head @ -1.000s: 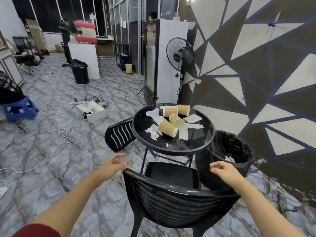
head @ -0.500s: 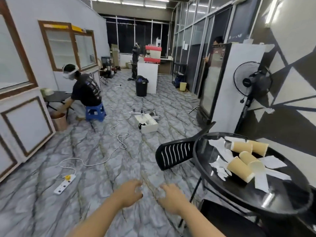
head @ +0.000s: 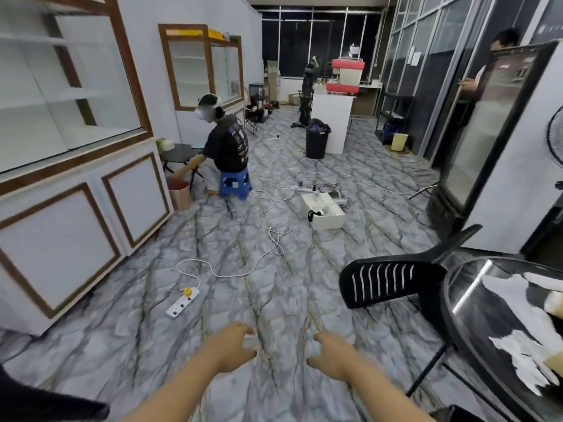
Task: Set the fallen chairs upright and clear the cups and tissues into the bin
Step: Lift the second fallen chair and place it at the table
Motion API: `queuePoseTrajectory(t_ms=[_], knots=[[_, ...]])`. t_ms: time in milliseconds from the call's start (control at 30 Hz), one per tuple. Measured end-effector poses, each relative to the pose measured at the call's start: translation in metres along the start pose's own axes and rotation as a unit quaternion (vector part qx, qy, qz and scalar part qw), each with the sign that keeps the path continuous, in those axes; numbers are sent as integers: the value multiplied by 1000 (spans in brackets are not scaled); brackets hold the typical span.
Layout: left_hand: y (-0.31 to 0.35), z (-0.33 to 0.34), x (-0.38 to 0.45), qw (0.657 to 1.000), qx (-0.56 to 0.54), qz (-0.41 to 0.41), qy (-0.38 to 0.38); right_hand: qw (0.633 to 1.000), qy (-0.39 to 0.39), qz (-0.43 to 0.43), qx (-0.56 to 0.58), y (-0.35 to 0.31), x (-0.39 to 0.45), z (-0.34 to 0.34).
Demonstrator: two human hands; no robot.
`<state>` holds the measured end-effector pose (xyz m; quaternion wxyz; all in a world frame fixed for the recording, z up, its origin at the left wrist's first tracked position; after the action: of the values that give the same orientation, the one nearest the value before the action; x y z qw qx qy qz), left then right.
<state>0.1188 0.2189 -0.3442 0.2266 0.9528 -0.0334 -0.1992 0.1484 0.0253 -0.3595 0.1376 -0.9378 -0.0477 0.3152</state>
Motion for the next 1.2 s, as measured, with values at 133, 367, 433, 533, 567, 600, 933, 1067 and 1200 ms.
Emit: queuePoseTrajectory(t_ms=[133,367,433,533,567,600,933,1067,1200], knots=[[-12,-11,44,1000,1,-14,-7,1000,-29,7,-1,2,45,-19],[-2,-51,156,999,-34,-19,-28,999,-33,19,25,15,140,-96],[-1,-67,184,999,-34,-21,-6,999,-20,10,28,17,164,-119],[-2,-83,218,999,-29,-26,10,1000,-5,-2,22,17,197,-149],[-4,-86,228,999,-28,-29,6,1000,-4,-1,18,17,205,-157],[-5,-89,237,999,-28,-33,2,1000,-6,-1,16,18,213,-164],[-25,-138,357,999,-19,-32,-4,999,-25,19,35,18,314,-218],[-37,-165,419,1000,-9,-15,-23,997,-40,47,46,12,368,-245],[-46,-195,485,999,-1,5,-50,995,-45,65,58,-2,419,-277]])
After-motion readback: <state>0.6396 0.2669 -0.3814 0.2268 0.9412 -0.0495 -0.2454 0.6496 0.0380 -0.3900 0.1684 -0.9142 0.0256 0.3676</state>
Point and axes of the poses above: each hand's wrist, its own x-axis towards the middle knuckle, its own z-axis out of the palm, y = z × x, the point moved 10 cm from there along x, towards the middle knuckle, and after that the axes turned 8 degrees about z, right-handed, at the moved point
